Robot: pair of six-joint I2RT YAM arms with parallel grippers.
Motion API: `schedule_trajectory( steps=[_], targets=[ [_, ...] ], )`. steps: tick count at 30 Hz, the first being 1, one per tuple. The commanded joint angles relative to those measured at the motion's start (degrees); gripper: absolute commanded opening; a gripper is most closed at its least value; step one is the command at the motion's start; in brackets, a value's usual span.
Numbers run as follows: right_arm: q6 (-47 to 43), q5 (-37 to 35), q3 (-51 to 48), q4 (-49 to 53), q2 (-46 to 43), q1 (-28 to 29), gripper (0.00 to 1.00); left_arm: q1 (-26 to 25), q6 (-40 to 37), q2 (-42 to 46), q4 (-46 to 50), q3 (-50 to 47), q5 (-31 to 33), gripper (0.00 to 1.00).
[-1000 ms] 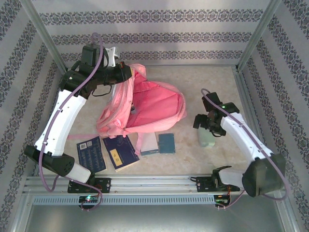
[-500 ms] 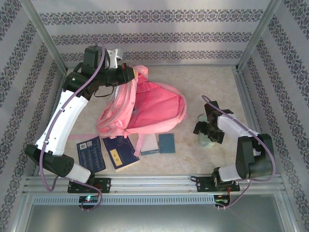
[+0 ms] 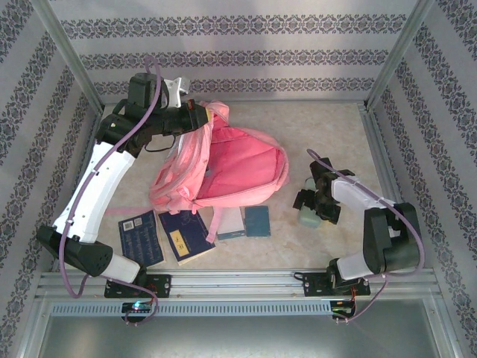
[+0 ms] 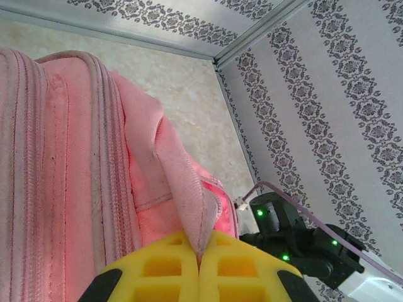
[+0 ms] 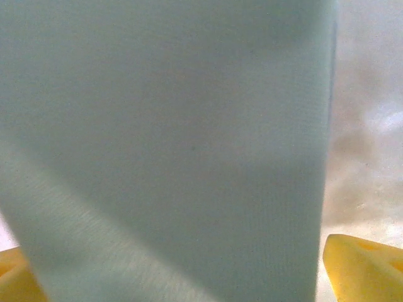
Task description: Pack the student bag
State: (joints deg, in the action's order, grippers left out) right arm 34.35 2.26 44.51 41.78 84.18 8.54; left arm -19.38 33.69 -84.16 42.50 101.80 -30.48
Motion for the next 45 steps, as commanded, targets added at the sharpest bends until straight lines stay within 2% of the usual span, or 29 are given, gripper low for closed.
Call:
schedule_trajectory(
  steps=[1, 8, 12, 16, 23, 31, 34, 36, 40, 43, 45],
  targets=[
    [-0.36, -3.31, 1.45, 1.36, 3.21, 0.69, 0.98, 0.58, 0.98, 2.81, -7.1, 0.36, -2.18, 0.0],
    [-1.63, -3.83, 3.2, 0.93, 4.4, 1.37, 0.98, 0.58, 1.35, 2.87, -6.99, -0.09, -2.48, 0.0],
    [-0.55, -2.23, 1.66, -0.26, 2.51, 1.46, 0.89, 0.64, 1.46, 2.91, -7.08, -0.37, -2.68, 0.0],
    [0.52, -3.72, 1.5, 0.7, 0.25, 2.0, 0.83, 0.65, 1.2, 2.87, -6.92, -0.29, -2.61, 0.0],
    [0.54, -7.17, 2.96, 5.27, -6.92, 2.62, 0.81, 0.62, 0.95, 3.0, -6.91, -0.77, -2.55, 0.0],
    [1.84, -16.58, 13.47, 14.49, -20.44, 5.59, 0.81, 0.62, 0.84, 3.63, -6.16, -1.05, -2.39, 0.0],
    [2.09, -16.34, 19.72, 12.85, -24.07, 8.83, 0.79, 0.65, 1.0, 4.78, -6.14, -1.86, -2.51, 0.0],
    [0.38, -14.03, 22.62, 8.34, -25.61, 12.61, 0.77, 0.64, 0.77, 5.15, -5.75, -1.87, -2.39, 0.0],
    [-2.69, 2.68, 29.1, 2.03, -21.24, 17.99, 0.77, 0.71, 0.62, 5.47, -4.85, -1.51, -2.13, 0.0],
    [-2.53, 14.83, 33.88, 3.18, -15.71, 20.15, 0.75, 0.94, 0.85, 5.62, -4.53, -1.03, -2.13, 0.0],
    [-3.01, 20.38, 35.13, 2.81, -13.74, 21.89, 0.75, 1.06, 0.84, 5.75, -4.44, -1.02, -2.17, 0.0]
  ],
)
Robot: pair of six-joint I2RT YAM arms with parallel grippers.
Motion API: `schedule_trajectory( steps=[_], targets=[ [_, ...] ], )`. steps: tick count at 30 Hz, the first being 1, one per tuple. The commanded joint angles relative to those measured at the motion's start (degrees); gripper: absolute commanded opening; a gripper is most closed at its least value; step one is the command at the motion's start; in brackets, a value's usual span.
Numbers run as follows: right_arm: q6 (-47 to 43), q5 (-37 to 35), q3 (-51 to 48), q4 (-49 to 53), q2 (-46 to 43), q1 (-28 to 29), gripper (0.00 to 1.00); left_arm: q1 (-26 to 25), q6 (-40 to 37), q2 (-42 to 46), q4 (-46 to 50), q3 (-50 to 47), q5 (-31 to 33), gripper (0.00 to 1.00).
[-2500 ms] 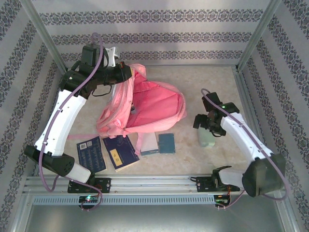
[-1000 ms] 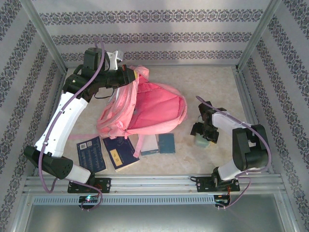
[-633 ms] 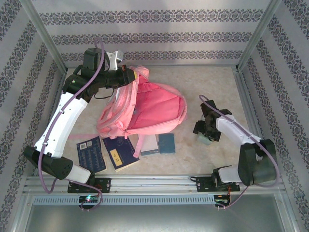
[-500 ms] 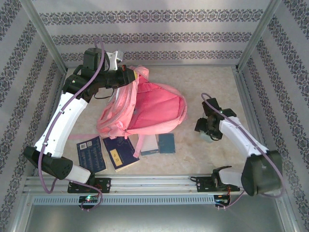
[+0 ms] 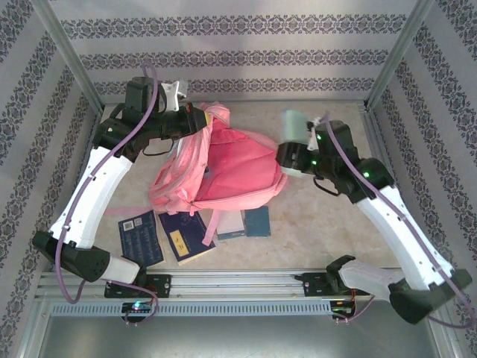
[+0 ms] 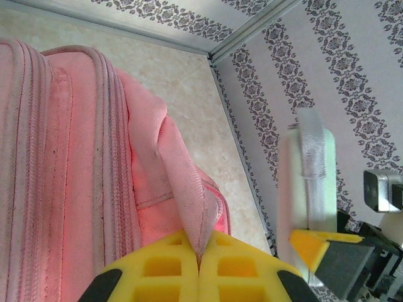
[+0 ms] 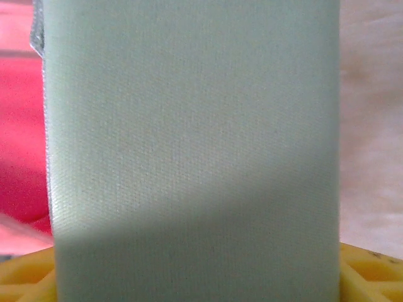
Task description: Pack the student bag
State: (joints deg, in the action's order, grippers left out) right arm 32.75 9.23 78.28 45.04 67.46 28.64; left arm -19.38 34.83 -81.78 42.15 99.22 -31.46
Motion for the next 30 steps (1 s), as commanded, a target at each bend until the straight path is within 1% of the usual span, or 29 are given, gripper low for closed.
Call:
schedule_trajectory(
  steps=[1, 4, 7, 10, 15, 17, 18, 19, 21, 22, 25, 27, 29, 30],
  targets=[
    [-2.15, 15.4, 1.85, -0.49, 3.93, 2.78, 0.74, 1.24, -0.37, 3.55, -3.96, 1.59, -1.23, 0.0],
    [-5.13, 18.89, 3.18, 1.24, 6.68, 5.19, 0.73, 1.62, 0.05, 3.99, -4.54, 0.7, -1.73, 0.0],
    [-6.93, 22.25, 3.88, 3.41, 10.06, 6.11, 0.72, 2.08, 1.19, 4.44, -6.2, -0.56, -3.02, 0.0],
    [-10.76, 23.3, 4.61, 4.43, 13.47, 7.52, 0.72, 2.22, 1.47, 4.61, -6.9, -1.02, -3.86, 0.0],
    [-24.4, 7.1, 12.8, 10.99, 22.21, 12.31, 0.75, 2.21, 1.44, 4.94, -7.52, -1.84, -4.57, 0.0],
    [-30.82, -2.77, 16.25, 13.22, 26.26, 15.59, 0.75, 2.16, 1.52, 5.0, -7.57, -1.77, -4.5, 0.0],
    [-33.7, -6.82, 15.9, 12.4, 27.19, 16.65, 0.75, 2.19, 1.55, 4.96, -7.67, -1.75, -4.49, 0.0],
    [-35.77, -9.74, 14.91, 10.73, 27.79, 17.3, 0.75, 2.23, 1.73, 4.92, -7.7, -1.75, -4.49, 0.0],
    [-38.91, -12.03, 13.51, 8.79, 29.31, 18.19, 0.75, 2.24, 1.98, 4.83, -7.86, -1.75, -4.57, 0.0],
    [-42.03, -15.35, 12.42, 7.18, 29.83, 19.75, 0.74, 2.22, 2.11, 4.7, -8.03, -1.67, -4.66, 0.0],
    [-50.4, -20.82, 9.35, 1.76, 29.73, 23.71, 0.77, 2.19, 2.57, 4.31, -8.38, -1.49, -4.91, 0.0],
    [-56.1, -24.76, 5.36, -5.1, 28.53, 26.76, 0.79, 2.24, 3.01, 4.0, -8.95, -1.72, -5.25, 0.0],
    [-62.62, -29.79, -0.02, -14.34, 27.58, 29.74, 0.83, 2.17, 3.95, 3.92, -9.9, -2.51, -5.64, 0.0],
    [-65.0, -31.26, -1.22, -16.64, 27.8, 30.63, 0.85, 2.2, 4.32, 3.91, -10.25, -2.79, -5.82, 0.0]
  ],
)
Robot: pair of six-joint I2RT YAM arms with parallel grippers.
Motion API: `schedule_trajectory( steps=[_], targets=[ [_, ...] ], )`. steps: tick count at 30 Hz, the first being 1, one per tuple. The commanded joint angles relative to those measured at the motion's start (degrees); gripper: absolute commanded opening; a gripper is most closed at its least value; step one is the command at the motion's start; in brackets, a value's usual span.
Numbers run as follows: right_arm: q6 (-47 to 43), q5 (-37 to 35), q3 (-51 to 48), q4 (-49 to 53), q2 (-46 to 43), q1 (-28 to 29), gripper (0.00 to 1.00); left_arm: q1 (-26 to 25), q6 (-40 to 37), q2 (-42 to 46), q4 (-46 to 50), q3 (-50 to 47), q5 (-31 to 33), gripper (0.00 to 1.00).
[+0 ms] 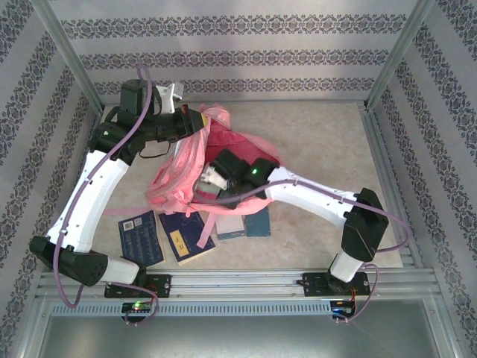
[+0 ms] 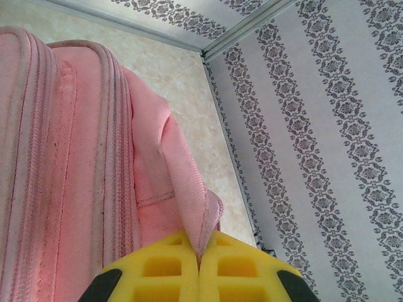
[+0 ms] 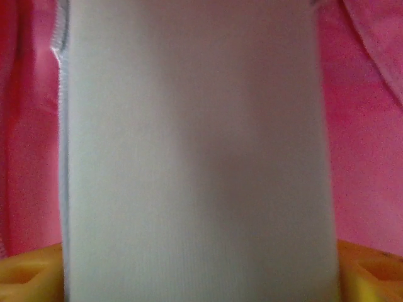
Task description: Pack the student bag
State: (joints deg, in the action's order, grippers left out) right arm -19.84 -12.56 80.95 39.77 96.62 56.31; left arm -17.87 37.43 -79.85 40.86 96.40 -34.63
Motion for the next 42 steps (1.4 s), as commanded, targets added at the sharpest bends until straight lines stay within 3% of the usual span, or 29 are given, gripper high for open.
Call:
schedule_trajectory(
  steps=[1, 7, 13, 16, 19, 22, 26, 29, 32, 36, 39, 42],
  targets=[
    [-13.98, -10.47, -3.81, -12.36, -0.47, 3.48, 0.86, 0.72, 2.5, 2.02, -9.69, -0.43, -2.92, 0.0],
    [-9.81, -14.06, 4.81, -11.71, 7.05, 3.47, 0.85, 0.64, 5.98, 1.83, -13.16, -2.79, -4.74, 0.0],
    [-4.27, -12.99, 9.86, -10.85, 10.69, 4.37, 0.82, 0.53, 7.64, 1.67, -14.93, -3.89, -5.39, 0.0],
    [-2.5, -11.79, 9.82, -10.62, 10.24, 4.68, 0.87, 0.55, 7.44, 1.85, -15.07, -4.07, -5.45, 0.0],
    [-2.22, -10.5, 5.41, -13.19, 6.4, 4.55, 0.97, 0.5, 6.61, 1.88, -14.33, -3.76, -4.97, 0.0],
    [-0.65, -5.85, -0.65, -17.49, -0.25, 3.8, 0.98, 0.63, 6.18, 1.97, -13.97, -3.92, -4.75, 0.0],
    [11.9, 6.5, -7.33, -21.51, -10.8, -1.38, 0.95, 0.77, 6.08, 2.04, -13.99, -4.2, -4.66, 0.0],
    [21.54, 14.39, -10.71, -21.15, -15.55, -6.08, 0.9, 0.83, 5.75, 2.1, -13.79, -4.27, -4.58, 0.0],
    [29.36, 20.74, -9.05, -13.85, -15.16, -9.83, 0.82, 0.99, 5.89, 2.36, -13.77, -4.55, -4.74, 0.0],
    [32.21, 15.31, -5.48, -3.27, -12.14, -10.85, 0.6, 0.96, 5.94, 2.76, -13.79, -5.2, -4.65, 0.0],
    [29.89, 12.13, -5.56, -0.1, -11.56, -10.69, 0.35, 0.93, 6.35, 2.87, -14.23, -5.59, -4.87, 0.0],
    [28.43, 10.09, -4.92, 2.4, -9.6, -10.22, 0.22, 0.95, 6.49, 2.81, -14.38, -5.44, -4.96, 0.0]
  ],
)
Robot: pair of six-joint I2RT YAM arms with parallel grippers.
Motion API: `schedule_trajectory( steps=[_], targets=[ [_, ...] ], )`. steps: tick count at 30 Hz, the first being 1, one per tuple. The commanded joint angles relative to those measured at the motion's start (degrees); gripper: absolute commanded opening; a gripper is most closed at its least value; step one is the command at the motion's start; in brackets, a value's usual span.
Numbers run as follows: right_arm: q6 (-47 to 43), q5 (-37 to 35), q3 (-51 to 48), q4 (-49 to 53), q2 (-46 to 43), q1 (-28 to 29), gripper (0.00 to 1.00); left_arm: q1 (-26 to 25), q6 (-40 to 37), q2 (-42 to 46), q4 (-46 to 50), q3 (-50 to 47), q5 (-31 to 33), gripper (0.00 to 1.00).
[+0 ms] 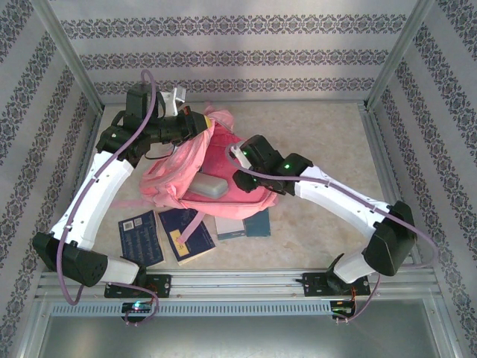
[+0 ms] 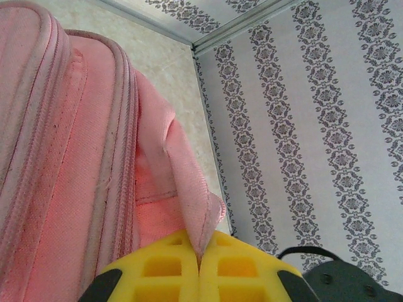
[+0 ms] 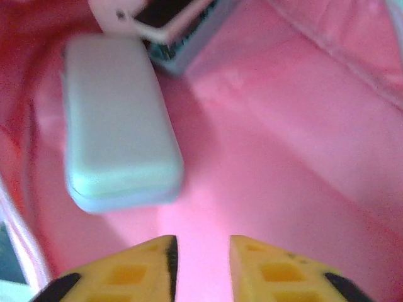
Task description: Pack the student bag
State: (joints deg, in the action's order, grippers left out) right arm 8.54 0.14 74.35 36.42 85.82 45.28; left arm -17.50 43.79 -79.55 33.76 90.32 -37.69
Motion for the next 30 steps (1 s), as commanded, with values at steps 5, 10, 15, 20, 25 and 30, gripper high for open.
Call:
schedule_trajectory(
  steps=[5, 10, 15, 20, 25, 30],
  targets=[
    [-0.03, -1.37, 5.02, 5.77, 7.6, 2.49, 0.22, 0.61, 1.47, 2.25, -8.89, 0.08, -2.8, 0.0],
    [0.74, 4.7, 10.42, 4.39, 15.08, 3.61, 0.23, 0.54, 2.69, 1.9, -9.91, 0.08, -3.09, 0.0],
    [5.21, 11.18, 10.37, -6.41, 18.24, 3.68, 0.25, 0.47, 4.75, 1.57, -12.11, -0.48, -3.87, 0.0],
    [10.7, 8.57, 10.64, -14.48, 18.14, 2.91, 0.48, 0.51, 5.54, 1.48, -13.09, -1.2, -4.07, 0.0],
    [9.15, -2.06, 4.18, -19.52, 9.67, 2.45, 0.65, 0.81, 2.8, 1.33, -9.77, -0.57, -1.71, 0.0],
    [9.42, -2.34, -2.48, -18.18, 1.3, 0.8, 0.68, 3.11, 2.29, 1.77, -8.94, -1.23, 2.34, 0.0]
  ],
)
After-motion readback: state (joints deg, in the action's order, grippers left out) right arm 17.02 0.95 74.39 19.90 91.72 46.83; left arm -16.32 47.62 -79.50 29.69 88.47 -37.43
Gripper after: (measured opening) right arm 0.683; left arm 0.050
